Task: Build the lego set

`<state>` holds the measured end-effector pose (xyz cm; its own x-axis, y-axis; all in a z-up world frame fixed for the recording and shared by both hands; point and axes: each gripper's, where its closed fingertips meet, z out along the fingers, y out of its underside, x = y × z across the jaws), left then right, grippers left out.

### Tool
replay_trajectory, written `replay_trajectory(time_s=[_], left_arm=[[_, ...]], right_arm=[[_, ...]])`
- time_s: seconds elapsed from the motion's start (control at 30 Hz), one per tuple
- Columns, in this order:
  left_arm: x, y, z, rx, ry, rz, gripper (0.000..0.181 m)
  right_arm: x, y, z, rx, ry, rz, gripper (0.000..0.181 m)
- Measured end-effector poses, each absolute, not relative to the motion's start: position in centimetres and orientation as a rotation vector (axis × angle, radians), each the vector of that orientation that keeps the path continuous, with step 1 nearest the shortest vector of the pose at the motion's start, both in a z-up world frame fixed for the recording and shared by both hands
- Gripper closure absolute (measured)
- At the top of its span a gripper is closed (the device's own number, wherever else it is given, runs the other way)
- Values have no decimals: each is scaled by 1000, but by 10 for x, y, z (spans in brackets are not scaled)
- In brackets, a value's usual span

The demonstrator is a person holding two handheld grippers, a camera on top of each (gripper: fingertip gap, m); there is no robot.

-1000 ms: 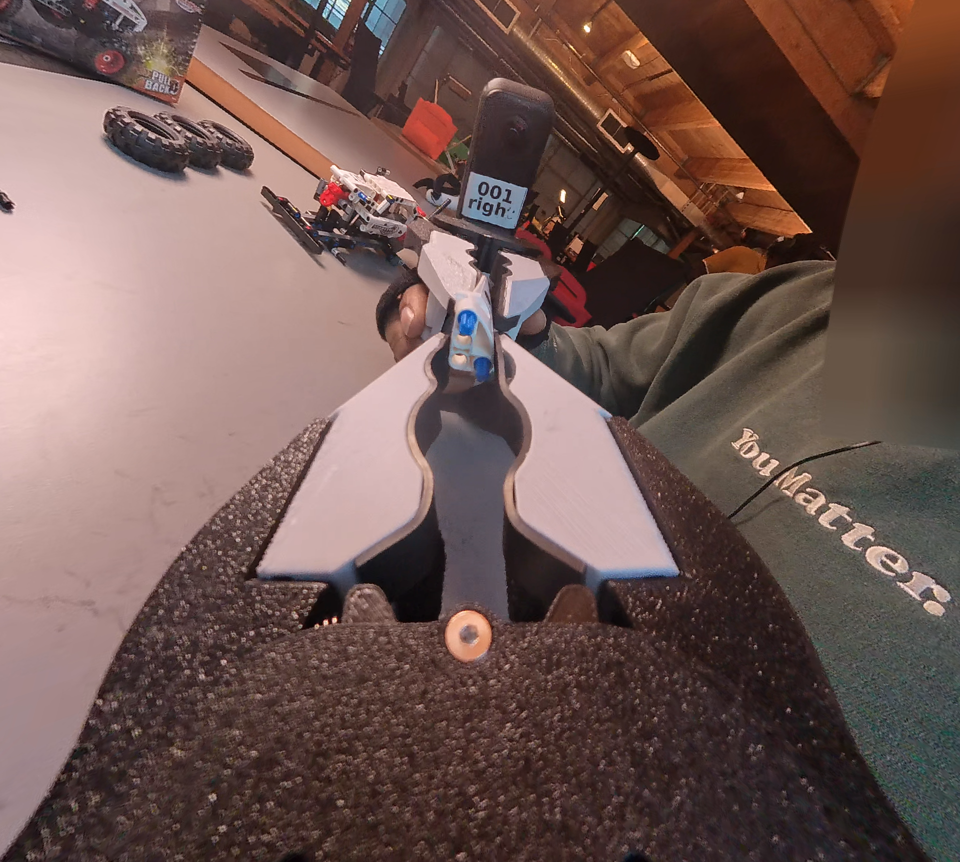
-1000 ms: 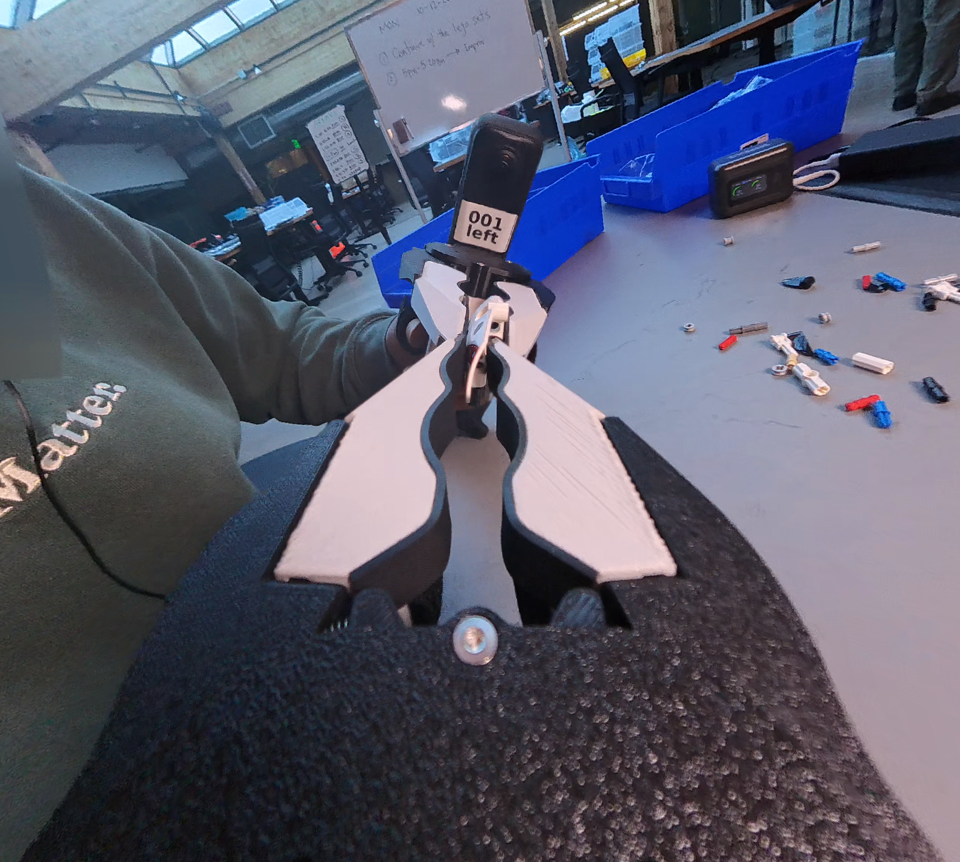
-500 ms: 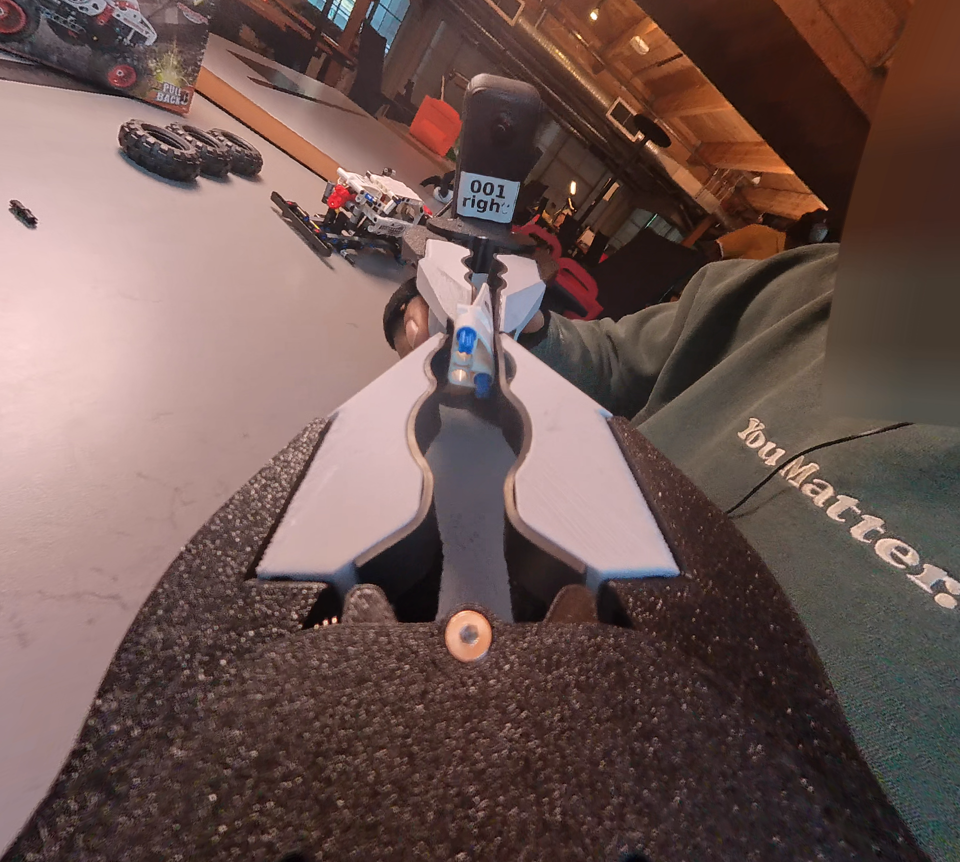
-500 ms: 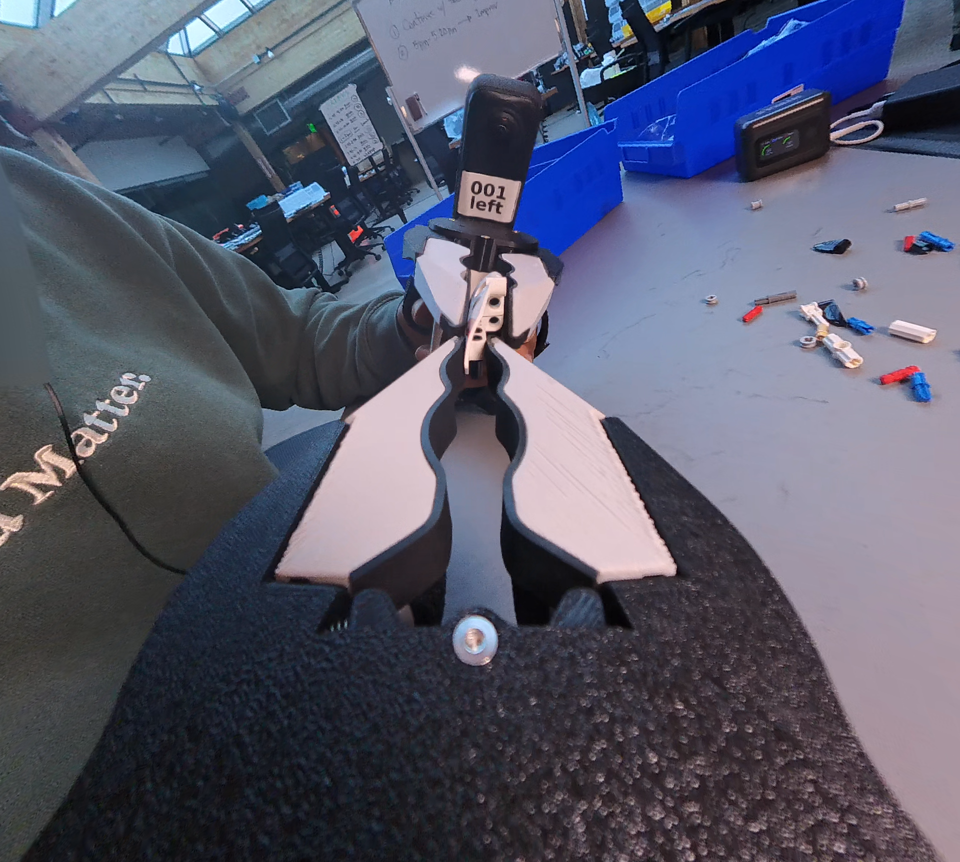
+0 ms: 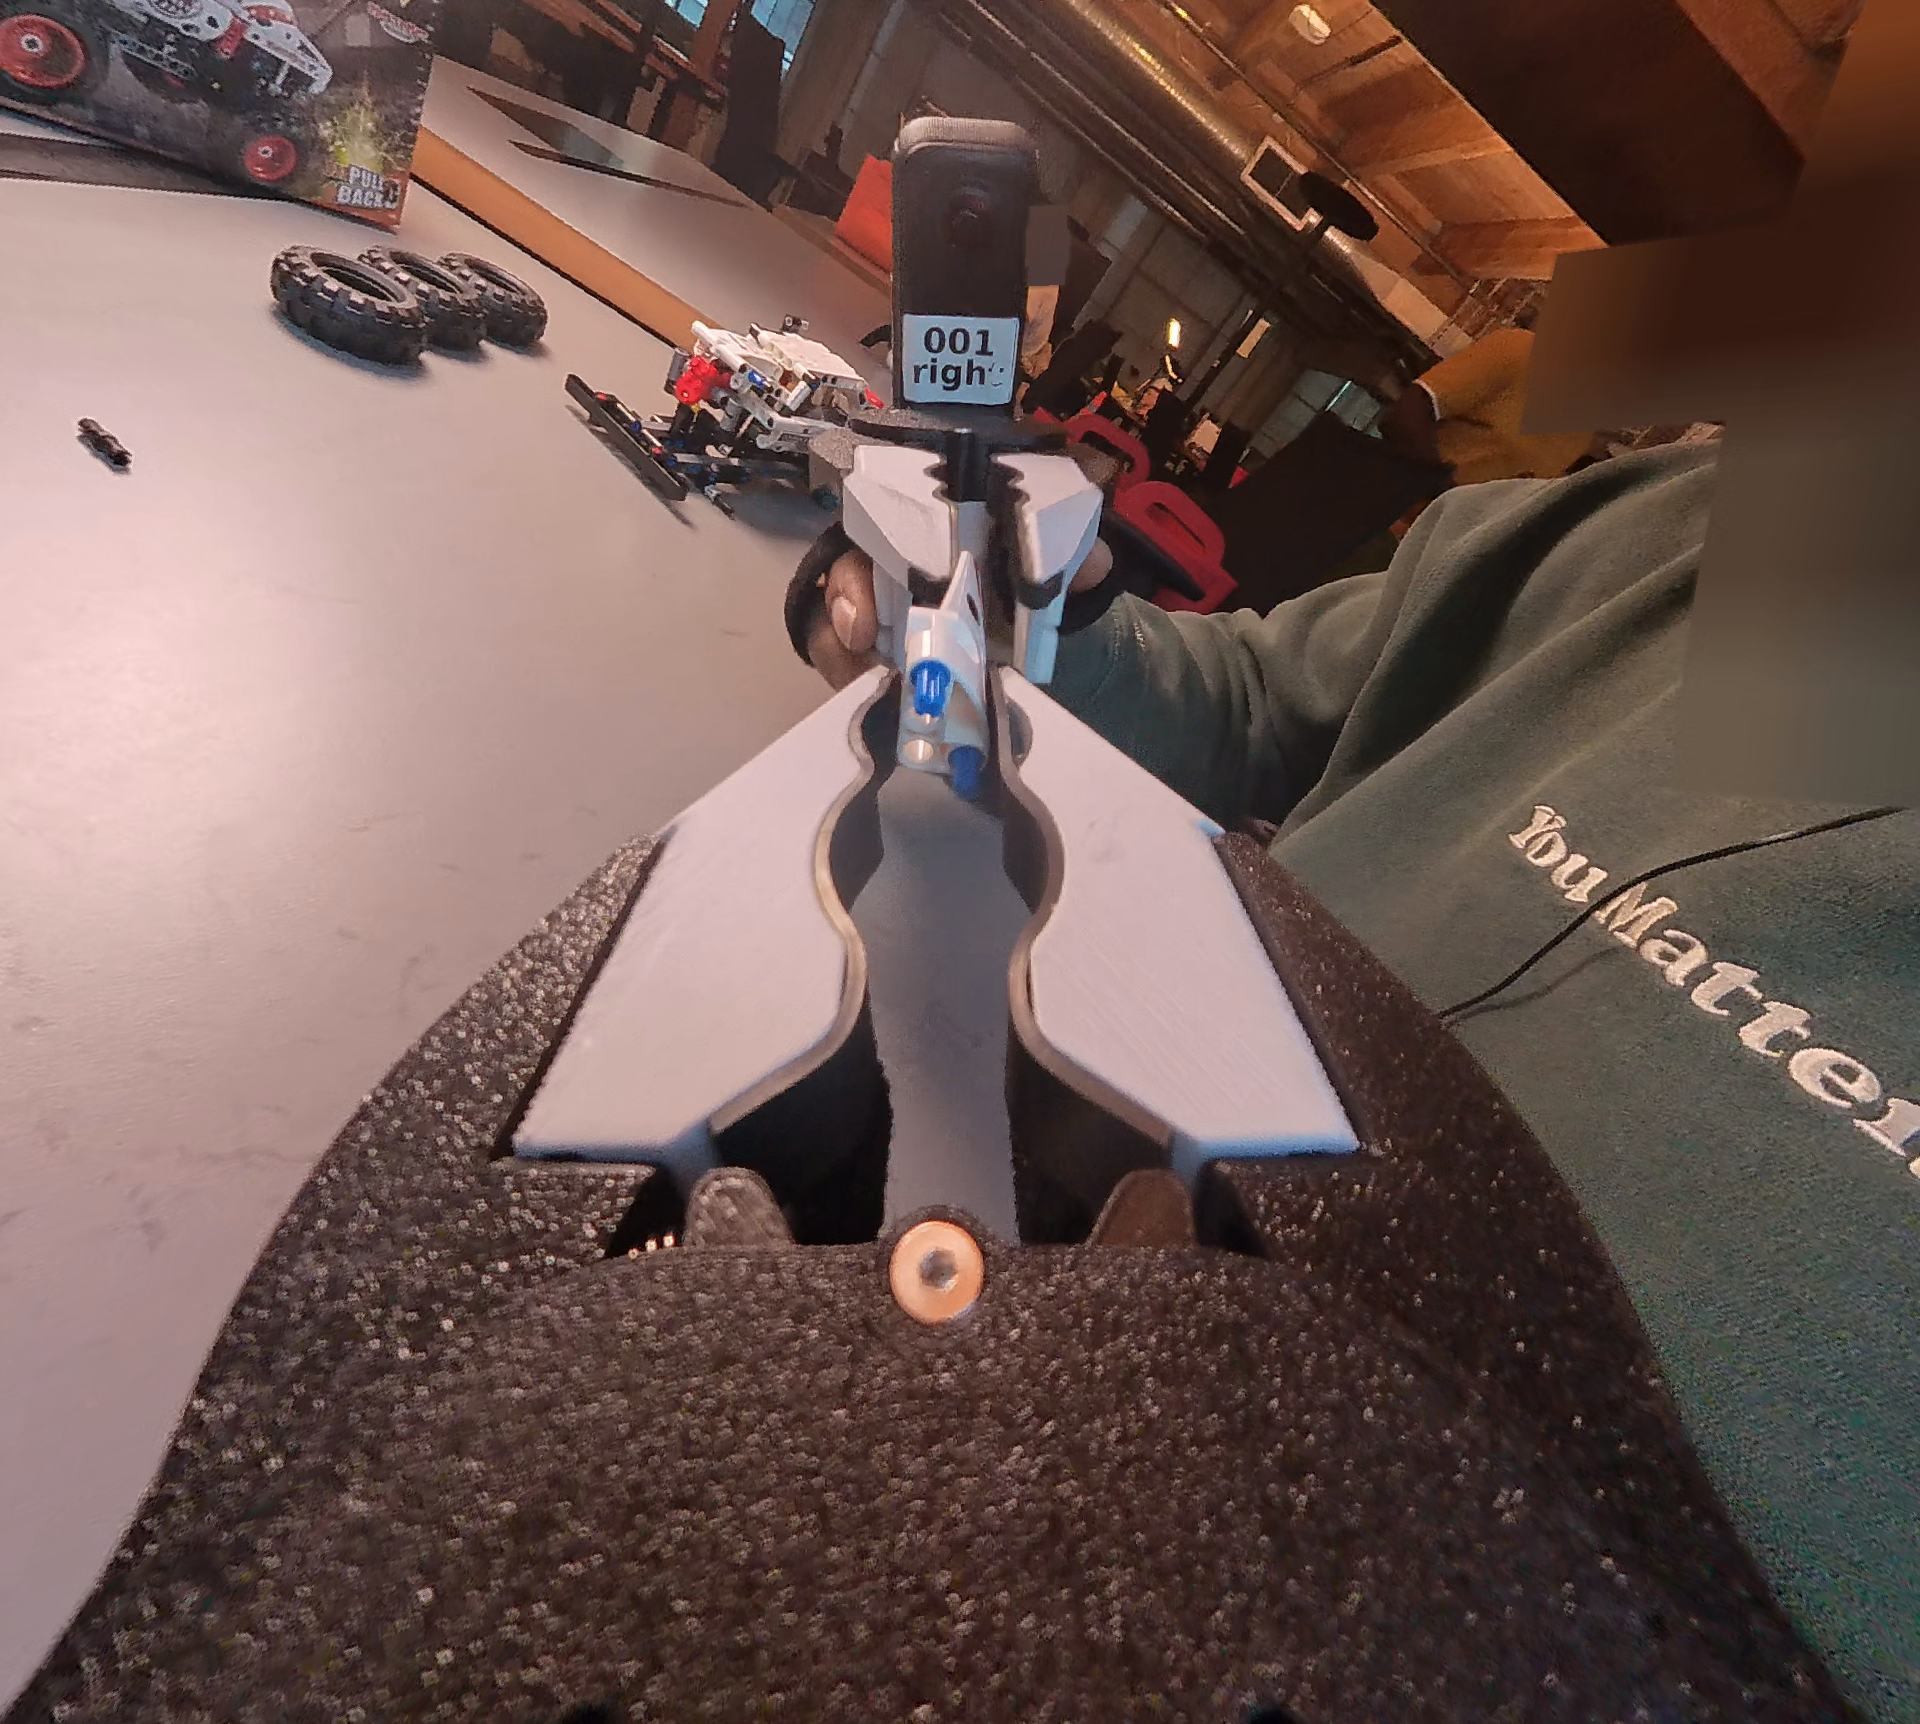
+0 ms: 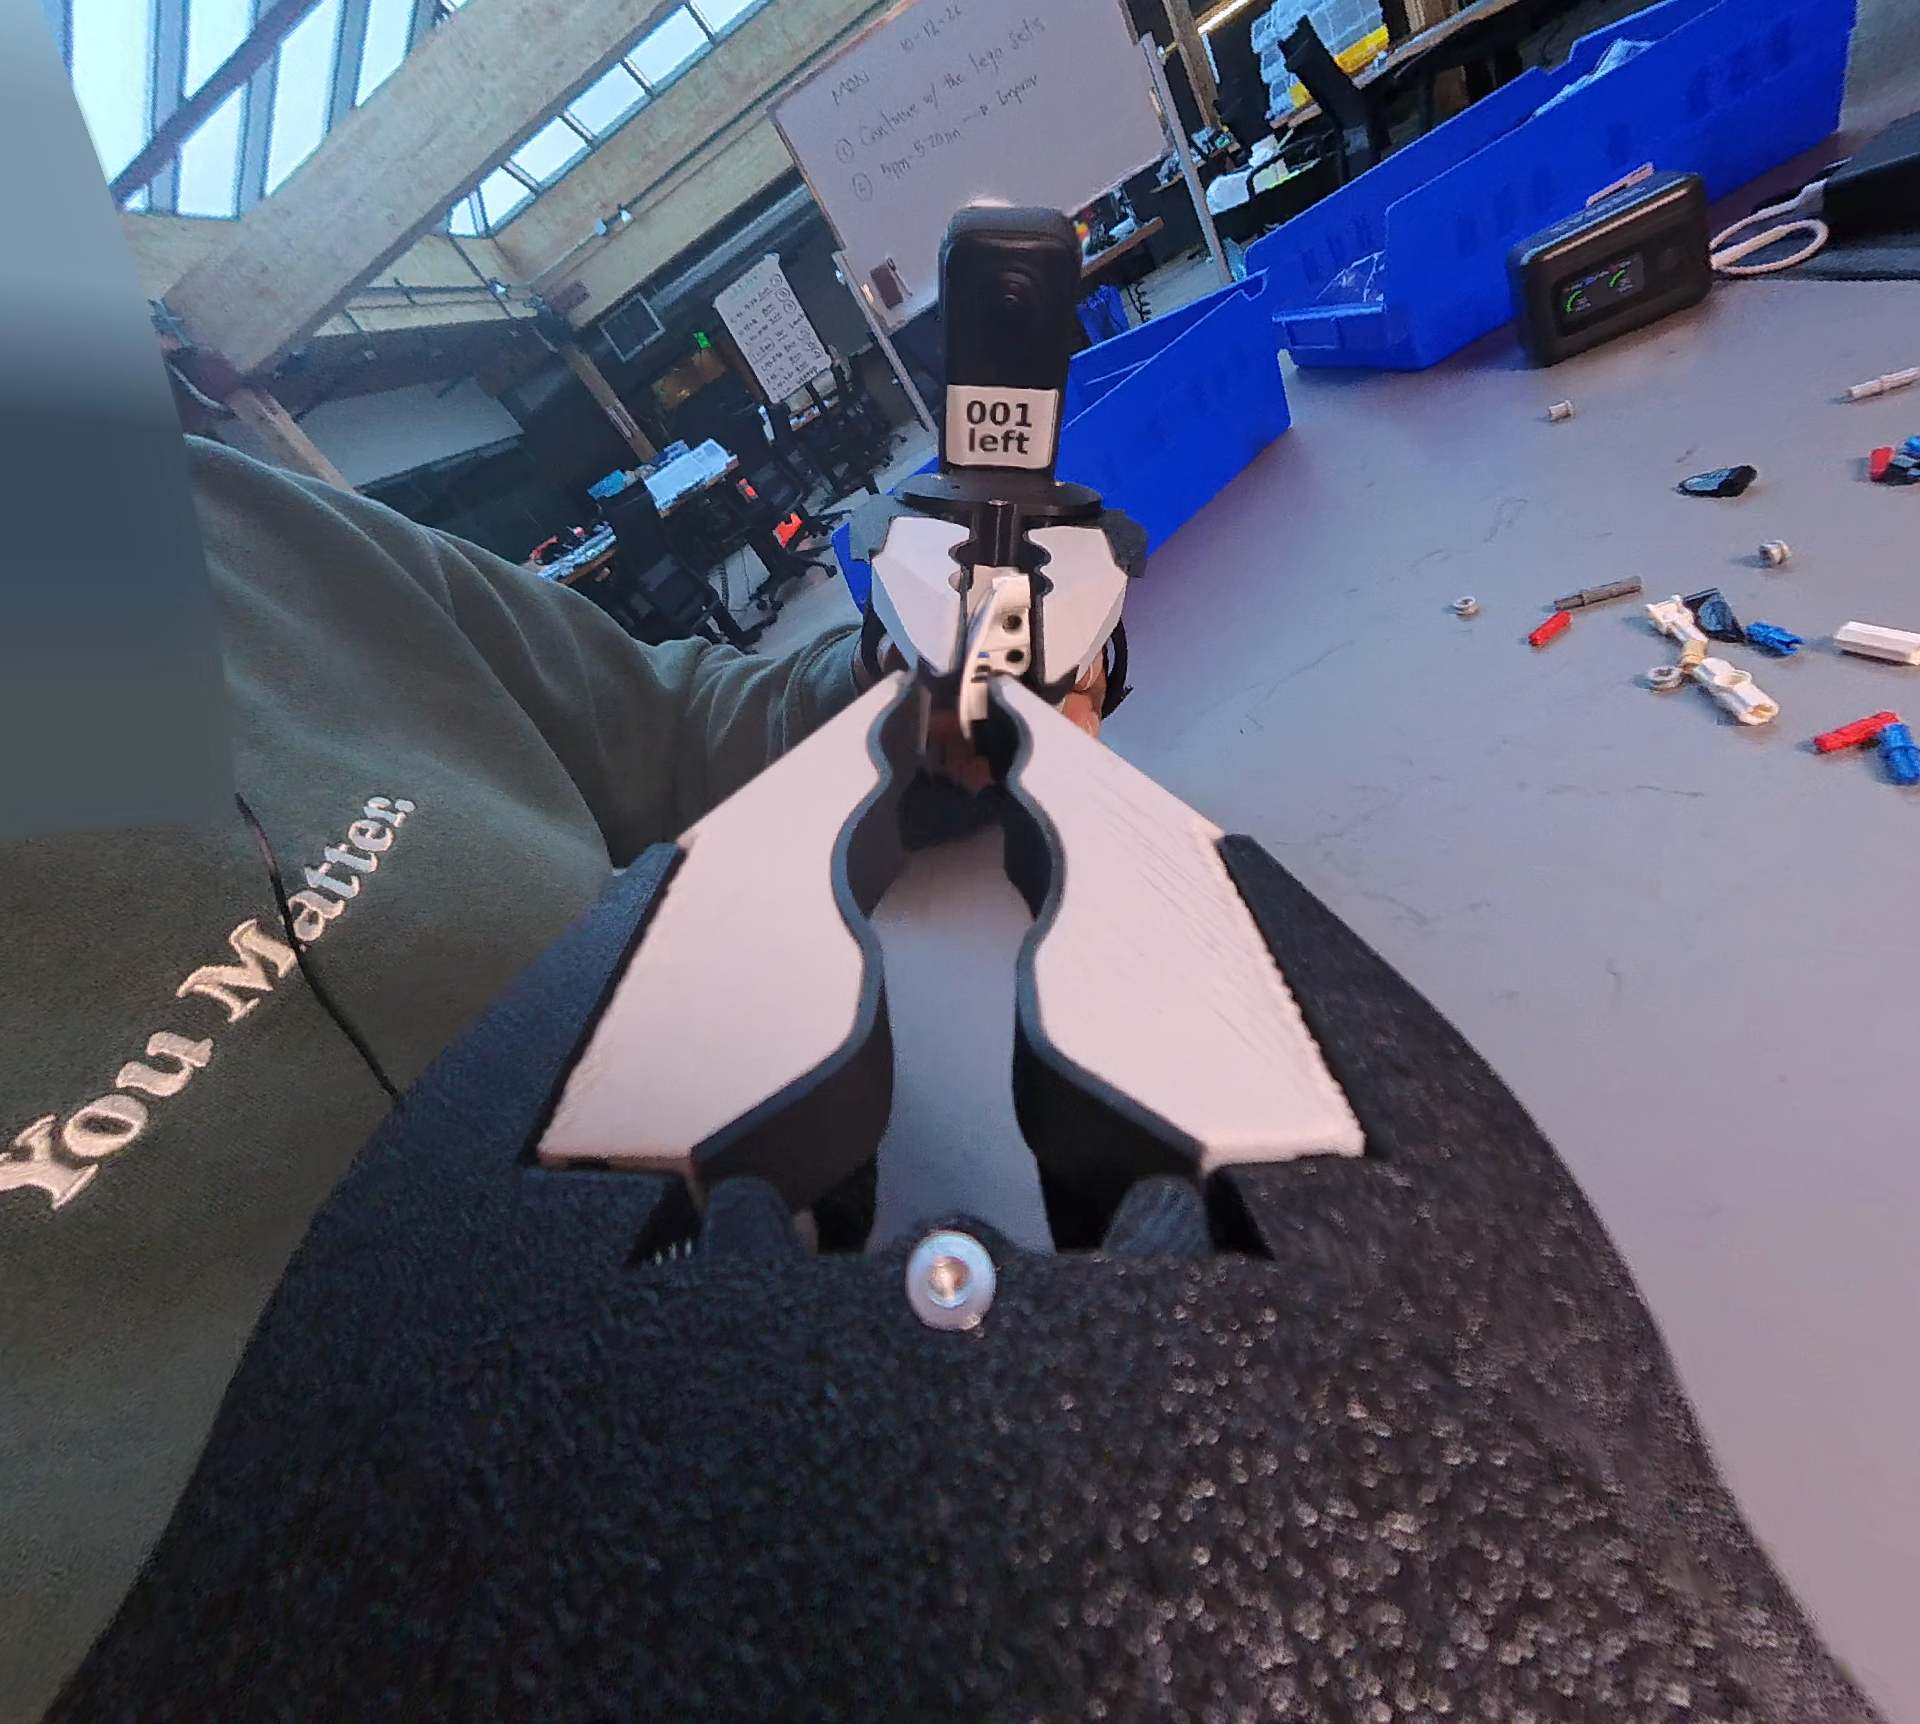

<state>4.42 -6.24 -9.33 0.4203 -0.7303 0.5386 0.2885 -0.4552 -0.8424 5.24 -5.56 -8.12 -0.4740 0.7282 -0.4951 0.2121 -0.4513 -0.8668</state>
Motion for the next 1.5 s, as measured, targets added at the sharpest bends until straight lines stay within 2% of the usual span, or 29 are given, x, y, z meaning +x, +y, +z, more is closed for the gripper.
replay_trajectory(time_s=[0.03, 0.13, 0.2, 0.3, 0.53, 0.63, 0.7, 0.83, 0.97, 1.03, 1.2, 1.3, 1.5], left_arm=[[44, -62, -95, -1657, 397, -1230, 166], [48, -61, -99, -1684, 432, -1176, 166], [52, -62, -102, -1698, 466, -1136, 166], [50, -60, -104, -1709, 480, -1080, 166], [35, -57, -103, -1709, 433, -1070, 166], [30, -54, -103, -1716, 380, -1110, 166], [29, -52, -108, -1745, 331, -1172, 165], [33, -51, -116, -1806, 252, -1293, 165], [43, -55, -123, -1860, 248, -1370, 165], [47, -57, -127, -1887, 261, -1376, 165], [49, -58, -126, -1884, 299, -1324, 164], [38, -53, -122, -1861, 349, -1148, 147], [25, -47, -123, -1848, 446, -869, 132]], right_arm=[[52, -54, -80, -1358, -1370, 2001, 165], [49, -56, -86, -1386, -1389, 1957, 168], [46, -58, -88, -1409, -1377, 1973, 178], [46, -57, -91, -1445, -1366, 2014, 180], [47, -30, -84, -1620, -1028, 2332, 181], [49, -24, -84, -1550, -1112, 2151, 181], [49, -32, -83, -1437, -1254, 1953, 171], [42, -43, -106, -1146, -1564, 1293, 148], [38, -52, -123, -908, -1705, 889, 145], [37, -54, -130, -873, -1744, 816, 152], [44, -59, -133, -944, -1803, 935, 153], [52, -58, -155, -1117, -1912, 1024, 153], [66, -63, -205, -1308, -2208, 860, 153]])
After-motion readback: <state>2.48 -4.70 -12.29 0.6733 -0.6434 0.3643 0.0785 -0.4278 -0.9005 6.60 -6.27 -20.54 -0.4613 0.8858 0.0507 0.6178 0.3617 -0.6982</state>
